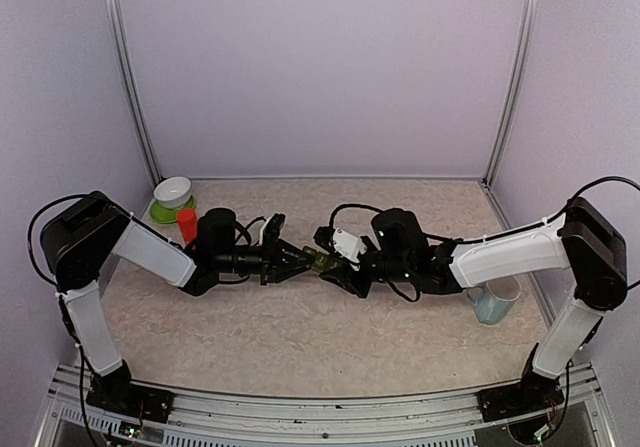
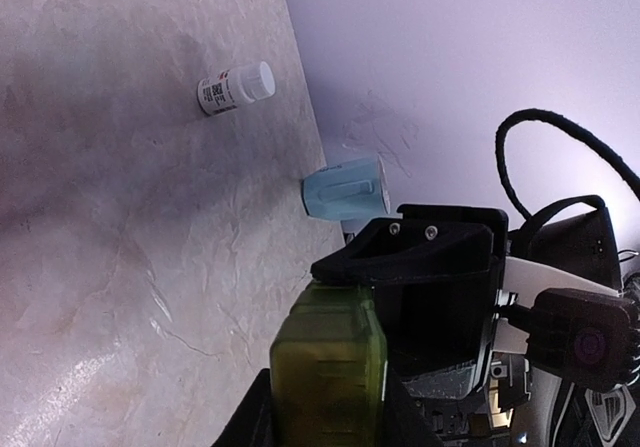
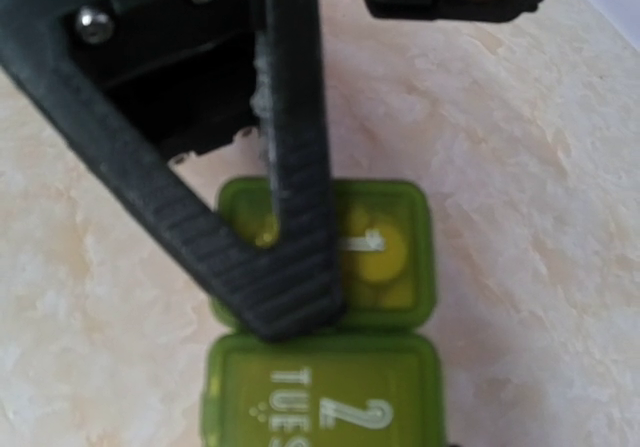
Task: Sort the pills into containers
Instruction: Close the lid of the pill container, then pass from the right arm to the left
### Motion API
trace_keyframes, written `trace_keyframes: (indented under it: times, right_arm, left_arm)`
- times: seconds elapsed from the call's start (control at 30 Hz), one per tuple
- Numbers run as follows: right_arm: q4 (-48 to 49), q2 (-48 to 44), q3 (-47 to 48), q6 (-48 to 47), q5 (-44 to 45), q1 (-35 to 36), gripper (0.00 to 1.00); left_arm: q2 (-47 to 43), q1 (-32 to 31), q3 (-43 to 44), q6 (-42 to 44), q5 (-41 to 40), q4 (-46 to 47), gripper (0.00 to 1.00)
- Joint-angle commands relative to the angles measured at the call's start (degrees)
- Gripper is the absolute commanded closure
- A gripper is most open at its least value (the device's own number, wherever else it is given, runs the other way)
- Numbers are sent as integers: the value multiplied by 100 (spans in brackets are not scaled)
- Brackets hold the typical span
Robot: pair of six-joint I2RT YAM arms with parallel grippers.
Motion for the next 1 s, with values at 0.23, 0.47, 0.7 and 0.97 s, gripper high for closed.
trace_keyframes:
  times: [0.23, 0.47, 0.7, 0.97]
  right_arm:
    - [62, -213, 6, 46, -77, -64, 66]
    - [-30, -233, -6, -151, -345, -54, 66]
    - [-86, -213, 1, -314, -467, 53, 66]
    - [-69, -217, -7, -327, -421, 68, 65]
  left_arm:
    - [-74, -21, -88, -82, 145, 497, 56]
    - [-18, -80, 35, 4, 213, 316, 35]
    - [150, -189, 211, 16, 313, 282, 38]
    - [235, -249, 269, -42, 396, 384, 54]
